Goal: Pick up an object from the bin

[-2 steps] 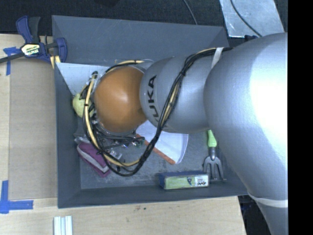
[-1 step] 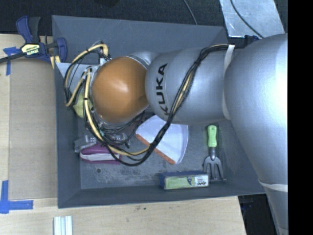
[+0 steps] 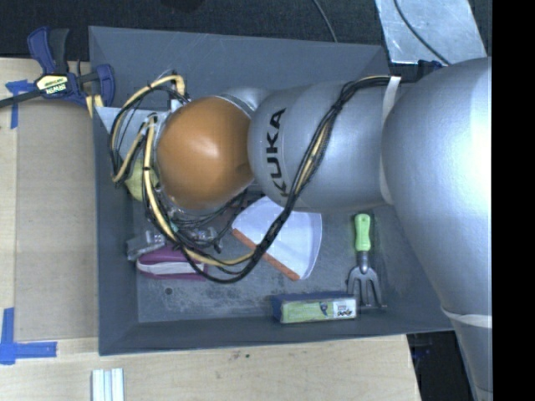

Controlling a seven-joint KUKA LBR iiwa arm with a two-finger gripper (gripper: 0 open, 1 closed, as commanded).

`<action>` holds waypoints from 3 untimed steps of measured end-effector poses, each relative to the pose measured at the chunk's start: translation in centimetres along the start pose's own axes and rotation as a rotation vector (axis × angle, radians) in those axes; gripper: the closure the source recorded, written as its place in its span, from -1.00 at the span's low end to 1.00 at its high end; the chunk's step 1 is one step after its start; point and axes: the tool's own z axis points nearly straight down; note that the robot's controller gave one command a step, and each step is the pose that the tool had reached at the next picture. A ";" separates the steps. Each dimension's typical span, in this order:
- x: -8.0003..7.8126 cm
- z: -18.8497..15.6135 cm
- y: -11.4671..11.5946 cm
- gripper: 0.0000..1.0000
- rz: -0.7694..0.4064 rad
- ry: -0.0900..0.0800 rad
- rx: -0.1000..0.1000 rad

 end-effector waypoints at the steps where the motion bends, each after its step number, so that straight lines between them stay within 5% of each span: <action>1: -0.1 -1.0 0.3 1.00 0.000 -0.003 -0.006; 3: -0.2 -4.4 0.1 1.00 0.004 -0.006 -0.001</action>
Offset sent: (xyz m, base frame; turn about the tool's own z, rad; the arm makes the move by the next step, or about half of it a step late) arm -0.0014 0.0003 0.0394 0.0011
